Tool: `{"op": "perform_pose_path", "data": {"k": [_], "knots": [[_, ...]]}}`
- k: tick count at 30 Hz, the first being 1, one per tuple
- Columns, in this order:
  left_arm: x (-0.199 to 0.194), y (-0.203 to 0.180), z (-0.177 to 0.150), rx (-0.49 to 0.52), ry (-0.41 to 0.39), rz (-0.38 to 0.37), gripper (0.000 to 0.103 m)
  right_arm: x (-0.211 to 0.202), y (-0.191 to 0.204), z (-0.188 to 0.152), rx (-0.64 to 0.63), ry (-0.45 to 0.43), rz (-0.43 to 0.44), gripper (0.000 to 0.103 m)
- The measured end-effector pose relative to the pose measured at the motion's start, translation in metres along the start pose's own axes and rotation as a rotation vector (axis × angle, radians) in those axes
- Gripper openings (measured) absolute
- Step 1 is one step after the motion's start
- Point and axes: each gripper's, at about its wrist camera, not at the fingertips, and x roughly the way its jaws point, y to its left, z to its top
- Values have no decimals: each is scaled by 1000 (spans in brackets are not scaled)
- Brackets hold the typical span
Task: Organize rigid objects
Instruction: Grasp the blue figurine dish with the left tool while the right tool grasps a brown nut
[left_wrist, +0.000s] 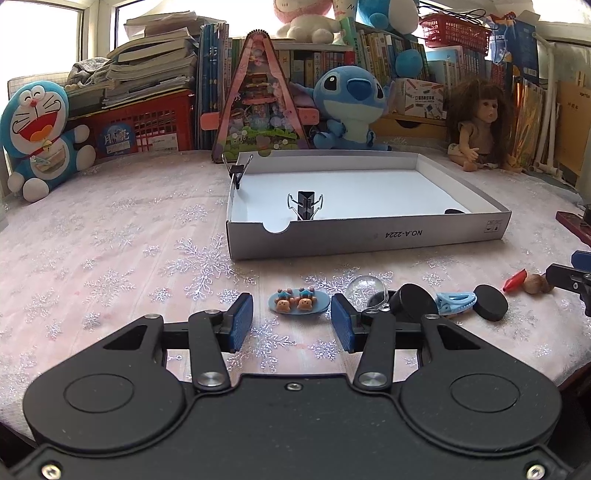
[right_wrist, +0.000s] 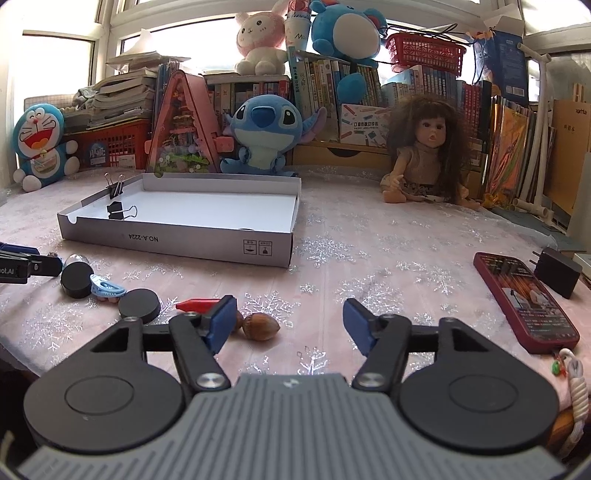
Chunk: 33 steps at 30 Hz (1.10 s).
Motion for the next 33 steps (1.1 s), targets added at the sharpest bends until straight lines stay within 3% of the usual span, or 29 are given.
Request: {"op": "perform_pose_path", "data": {"k": [3, 8, 16, 33], "knots": [[1, 0, 0, -1, -1, 0, 44, -2, 5, 1, -17, -7, 4, 46], [1, -1, 0, 4, -2, -4, 42, -7, 14, 3, -53, -26, 67, 35], [4, -3, 2, 6, -3, -15, 39, -5, 30, 3, -88, -10, 145, 30], [8, -5, 2, 14, -5, -15, 35, 13, 26, 2, -21, 50, 130, 32]]}}
